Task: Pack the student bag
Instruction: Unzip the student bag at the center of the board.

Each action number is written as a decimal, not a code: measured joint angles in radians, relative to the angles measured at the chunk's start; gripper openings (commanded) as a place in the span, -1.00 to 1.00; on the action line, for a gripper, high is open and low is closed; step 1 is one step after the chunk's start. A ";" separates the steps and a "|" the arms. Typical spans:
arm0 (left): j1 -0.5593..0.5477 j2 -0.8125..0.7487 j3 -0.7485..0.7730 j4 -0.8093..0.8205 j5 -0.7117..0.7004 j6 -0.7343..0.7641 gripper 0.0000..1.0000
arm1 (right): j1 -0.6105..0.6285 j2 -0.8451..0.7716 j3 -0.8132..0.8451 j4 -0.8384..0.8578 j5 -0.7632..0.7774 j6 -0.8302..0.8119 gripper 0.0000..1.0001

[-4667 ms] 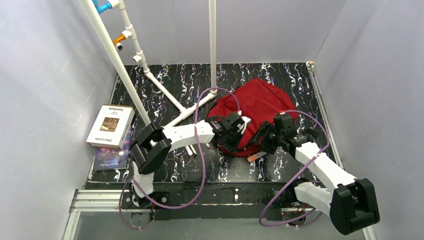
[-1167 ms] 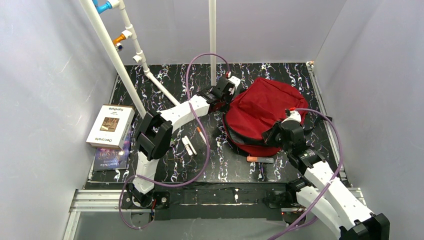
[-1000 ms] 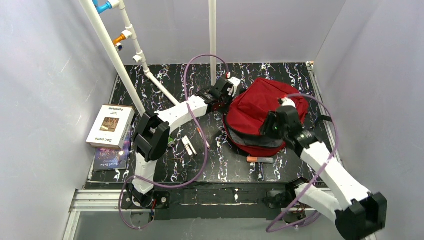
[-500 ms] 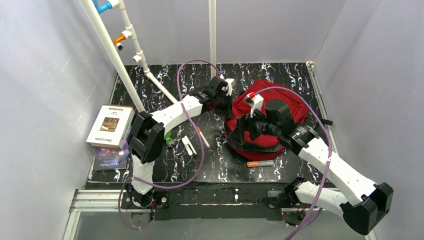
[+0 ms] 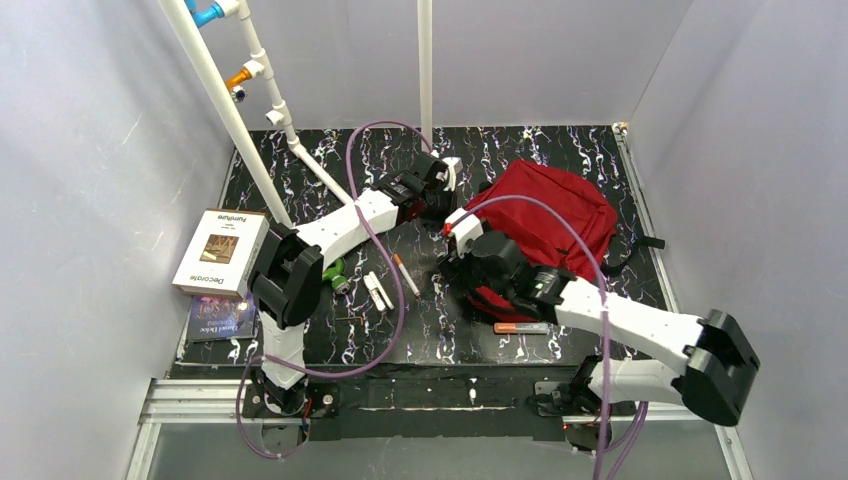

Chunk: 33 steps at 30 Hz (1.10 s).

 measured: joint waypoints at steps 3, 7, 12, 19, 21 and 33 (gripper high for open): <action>0.000 -0.004 -0.003 -0.002 -0.001 -0.002 -1.00 | 0.031 0.078 -0.054 0.095 0.164 -0.062 0.71; 0.001 -0.031 -0.025 -0.003 -0.008 -0.002 -1.00 | 0.027 0.119 -0.150 0.226 0.313 -0.105 0.54; 0.003 -0.071 -0.042 0.001 -0.008 -0.005 -1.00 | 0.027 0.148 -0.204 0.373 0.350 -0.134 -0.36; 0.003 -0.084 -0.052 -0.003 -0.084 -0.005 -1.00 | 0.027 0.156 -0.220 0.421 0.335 -0.123 -0.97; 0.002 -0.082 -0.048 -0.016 -0.172 0.002 -1.00 | 0.027 0.131 -0.229 0.410 0.287 -0.114 -0.97; -0.005 0.123 0.137 -0.051 -0.411 0.147 -1.00 | 0.021 -0.062 -0.425 0.505 0.136 -0.054 -0.97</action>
